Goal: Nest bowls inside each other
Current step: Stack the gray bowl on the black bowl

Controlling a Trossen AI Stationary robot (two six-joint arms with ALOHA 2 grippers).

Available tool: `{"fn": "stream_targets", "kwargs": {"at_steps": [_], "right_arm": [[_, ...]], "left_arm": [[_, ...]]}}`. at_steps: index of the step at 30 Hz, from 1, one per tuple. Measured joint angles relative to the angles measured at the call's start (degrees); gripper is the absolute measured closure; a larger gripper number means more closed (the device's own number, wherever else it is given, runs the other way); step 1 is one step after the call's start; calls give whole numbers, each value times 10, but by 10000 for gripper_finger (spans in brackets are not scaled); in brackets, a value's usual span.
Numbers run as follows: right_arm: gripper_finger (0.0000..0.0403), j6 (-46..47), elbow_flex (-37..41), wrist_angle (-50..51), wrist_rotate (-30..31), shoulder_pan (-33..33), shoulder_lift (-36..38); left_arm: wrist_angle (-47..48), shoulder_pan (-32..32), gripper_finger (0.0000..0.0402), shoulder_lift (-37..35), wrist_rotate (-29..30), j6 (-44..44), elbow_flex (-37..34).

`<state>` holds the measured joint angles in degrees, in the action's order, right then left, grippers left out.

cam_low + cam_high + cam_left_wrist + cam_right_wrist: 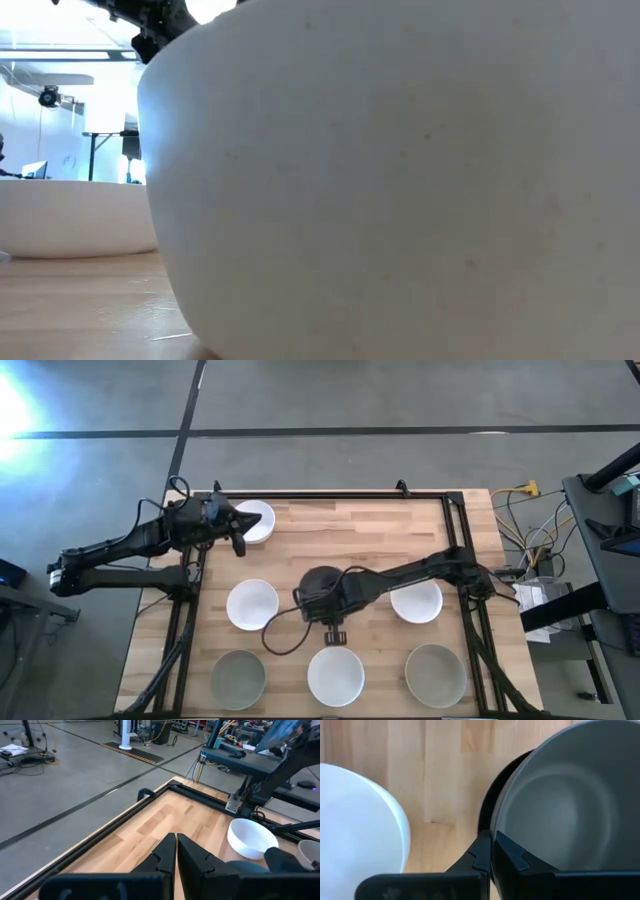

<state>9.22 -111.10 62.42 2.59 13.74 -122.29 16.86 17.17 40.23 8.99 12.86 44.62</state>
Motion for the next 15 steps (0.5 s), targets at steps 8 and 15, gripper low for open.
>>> {"fn": "stream_targets", "kwargs": {"at_steps": [8, 15], "right_arm": [[394, 13, 19, -19, -2, -2, -9], [394, 26, 22, -32, -28, -2, -17]], "left_arm": [[25, 0, 402, -13, 0, -2, 0], [32, 0, 402, -13, 0, -2, 0]]}}
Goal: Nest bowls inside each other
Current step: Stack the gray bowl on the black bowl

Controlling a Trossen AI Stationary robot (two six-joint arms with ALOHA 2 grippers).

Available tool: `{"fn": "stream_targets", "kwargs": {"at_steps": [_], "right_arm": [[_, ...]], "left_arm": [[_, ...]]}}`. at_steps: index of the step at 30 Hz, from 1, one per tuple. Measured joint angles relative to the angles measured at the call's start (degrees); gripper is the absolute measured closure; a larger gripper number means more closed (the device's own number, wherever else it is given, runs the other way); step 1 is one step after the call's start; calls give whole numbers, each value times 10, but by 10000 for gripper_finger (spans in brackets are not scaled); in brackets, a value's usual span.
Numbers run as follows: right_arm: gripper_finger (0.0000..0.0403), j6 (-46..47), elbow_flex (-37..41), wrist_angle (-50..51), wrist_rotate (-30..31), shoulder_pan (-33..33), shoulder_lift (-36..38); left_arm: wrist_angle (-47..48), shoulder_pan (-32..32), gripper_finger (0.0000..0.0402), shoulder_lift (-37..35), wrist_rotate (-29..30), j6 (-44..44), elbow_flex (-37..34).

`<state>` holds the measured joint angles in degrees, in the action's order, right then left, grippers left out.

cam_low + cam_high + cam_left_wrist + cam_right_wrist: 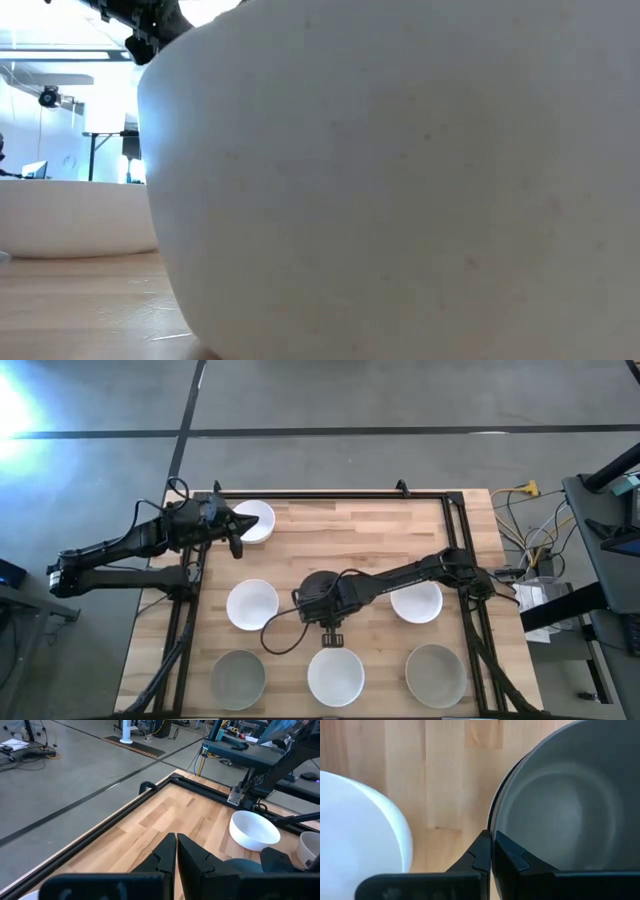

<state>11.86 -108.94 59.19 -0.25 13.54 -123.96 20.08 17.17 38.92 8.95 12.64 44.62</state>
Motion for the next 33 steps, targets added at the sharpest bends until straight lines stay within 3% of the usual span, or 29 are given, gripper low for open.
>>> {"fn": "stream_targets", "kwargs": {"at_steps": [8, 18, 23, 27, 33], "right_arm": [[351, 36, 1, 0, -46, -5, 0], [285, 42, -36, 4, -57, -9, 27], [287, 78, -42, 2, -15, -27, 52], [306, 105, -36, -20, -14, -53, 64], [355, 107, -9, -46, -98, -71, 65]], "left_arm": [[3, 0, 402, -1, 0, 0, 0], [12, 0, 402, -4, 0, -1, 0], [24, 0, 402, -6, 0, 0, 0], [25, 0, 402, -8, 0, 0, 0], [31, 0, 402, -15, 0, 0, 0]]}}
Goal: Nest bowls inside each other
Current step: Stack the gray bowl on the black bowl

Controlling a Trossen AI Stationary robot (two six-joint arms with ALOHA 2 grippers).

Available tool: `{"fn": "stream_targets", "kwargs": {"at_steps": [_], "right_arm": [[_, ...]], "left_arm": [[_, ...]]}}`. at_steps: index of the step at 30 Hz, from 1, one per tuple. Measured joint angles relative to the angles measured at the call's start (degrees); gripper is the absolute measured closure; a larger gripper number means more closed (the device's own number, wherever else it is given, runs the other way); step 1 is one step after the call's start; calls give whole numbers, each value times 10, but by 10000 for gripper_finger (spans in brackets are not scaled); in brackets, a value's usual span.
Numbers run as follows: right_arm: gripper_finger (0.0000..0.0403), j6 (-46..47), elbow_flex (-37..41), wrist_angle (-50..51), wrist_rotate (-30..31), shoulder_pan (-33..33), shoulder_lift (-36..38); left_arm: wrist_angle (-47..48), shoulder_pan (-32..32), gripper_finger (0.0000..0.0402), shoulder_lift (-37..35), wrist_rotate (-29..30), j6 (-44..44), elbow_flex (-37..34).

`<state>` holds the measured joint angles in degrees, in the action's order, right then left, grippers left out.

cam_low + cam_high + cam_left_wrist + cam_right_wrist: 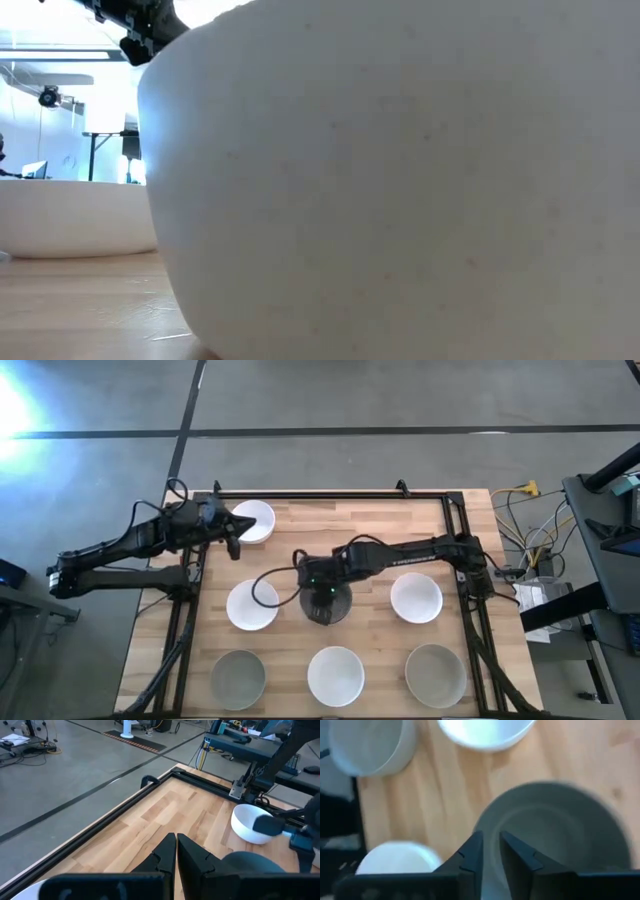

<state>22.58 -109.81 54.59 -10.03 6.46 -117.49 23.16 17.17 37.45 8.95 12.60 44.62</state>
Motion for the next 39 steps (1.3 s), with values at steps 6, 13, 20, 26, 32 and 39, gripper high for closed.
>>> {"fn": "stream_targets", "kwargs": {"at_steps": [6, 13, 20, 26, 32, 39], "right_arm": [[393, -20, 36, -9, -89, 4, -1], [394, -26, 75, -31, -115, 5, -1], [394, -18, 107, -61, -143, 6, -1], [394, -16, 116, -61, -139, 6, -5], [394, -16, 117, -64, -134, 5, -4], [394, -13, 123, -59, -119, 3, -6]], "left_arm": [[2, 0, 402, -10, 0, 0, 0], [2, 0, 402, -12, 0, 0, 0], [2, 0, 402, -12, 0, 0, 0], [2, 0, 402, -11, 0, 0, 0], [2, 0, 402, -11, 1, 0, 0], [1, 0, 402, -8, 1, 3, 0]]}}
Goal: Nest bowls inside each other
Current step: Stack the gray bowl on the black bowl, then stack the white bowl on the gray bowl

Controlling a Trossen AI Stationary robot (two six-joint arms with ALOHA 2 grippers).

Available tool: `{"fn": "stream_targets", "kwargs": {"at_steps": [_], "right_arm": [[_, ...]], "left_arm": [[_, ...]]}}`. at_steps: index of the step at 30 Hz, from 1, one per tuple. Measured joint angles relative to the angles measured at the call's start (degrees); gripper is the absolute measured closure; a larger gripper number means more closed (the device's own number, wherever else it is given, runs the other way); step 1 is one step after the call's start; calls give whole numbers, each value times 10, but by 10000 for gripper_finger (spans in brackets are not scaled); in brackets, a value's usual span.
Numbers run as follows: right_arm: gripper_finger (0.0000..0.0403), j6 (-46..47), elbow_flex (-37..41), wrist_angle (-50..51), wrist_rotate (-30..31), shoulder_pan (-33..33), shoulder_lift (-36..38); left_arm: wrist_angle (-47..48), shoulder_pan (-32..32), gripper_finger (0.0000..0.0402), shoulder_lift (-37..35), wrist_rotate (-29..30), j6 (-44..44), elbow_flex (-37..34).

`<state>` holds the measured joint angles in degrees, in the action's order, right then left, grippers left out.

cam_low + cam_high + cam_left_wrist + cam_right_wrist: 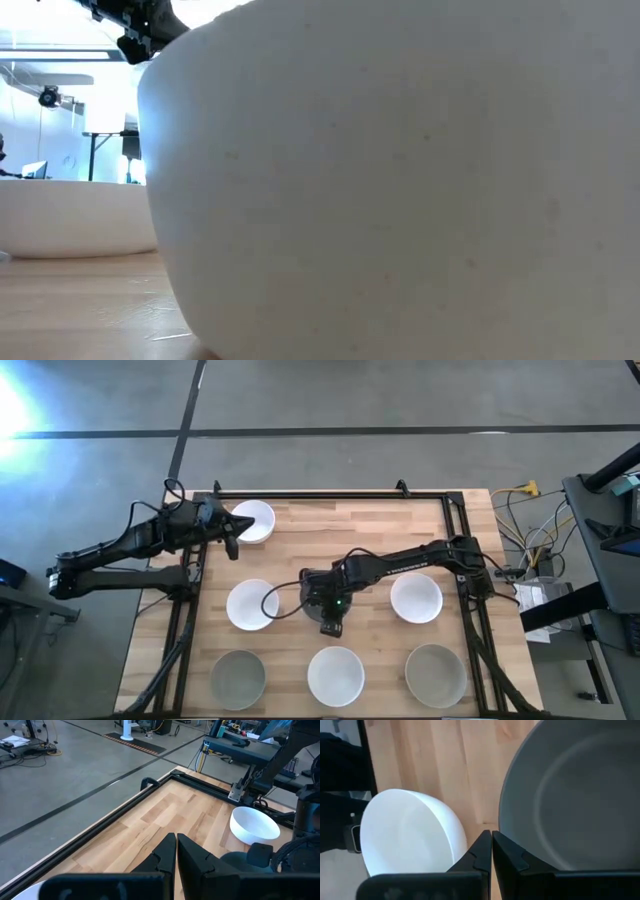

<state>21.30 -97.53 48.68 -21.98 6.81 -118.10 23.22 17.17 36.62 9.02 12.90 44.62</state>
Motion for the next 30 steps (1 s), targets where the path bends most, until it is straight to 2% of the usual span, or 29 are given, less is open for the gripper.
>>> {"fn": "stream_targets", "kwargs": {"at_steps": [5, 9, 13, 16, 19, 22, 25, 27, 30], "right_arm": [[394, -1, 3, 0, 1, -2, 6], [394, 4, 3, 4, 19, -14, 43], [394, 15, 3, 6, 99, -29, 99], [394, 30, 4, 9, 221, -34, 154], [394, 42, 16, 9, 346, -36, 208], [394, 49, 38, 12, 428, -39, 255], [394, 59, 72, 11, 466, -45, 302], [394, 59, 100, 12, 467, -49, 328], [394, 59, 144, 12, 467, -57, 362]], "left_arm": [[0, 0, 402, 0, 0, 1, 0], [0, 0, 402, -3, 1, 1, 0], [0, 0, 402, -3, 3, 0, 0], [0, 0, 402, 1, 23, -30, 0], [5, 0, 402, 10, 41, -110, 0], [4, 0, 402, 32, 61, -159, 0], [17, 3, 402, 62, 67, -95, 0], [36, 15, 402, 90, 63, -37, 0], [73, 38, 401, 140, 59, -9, 0]]}}
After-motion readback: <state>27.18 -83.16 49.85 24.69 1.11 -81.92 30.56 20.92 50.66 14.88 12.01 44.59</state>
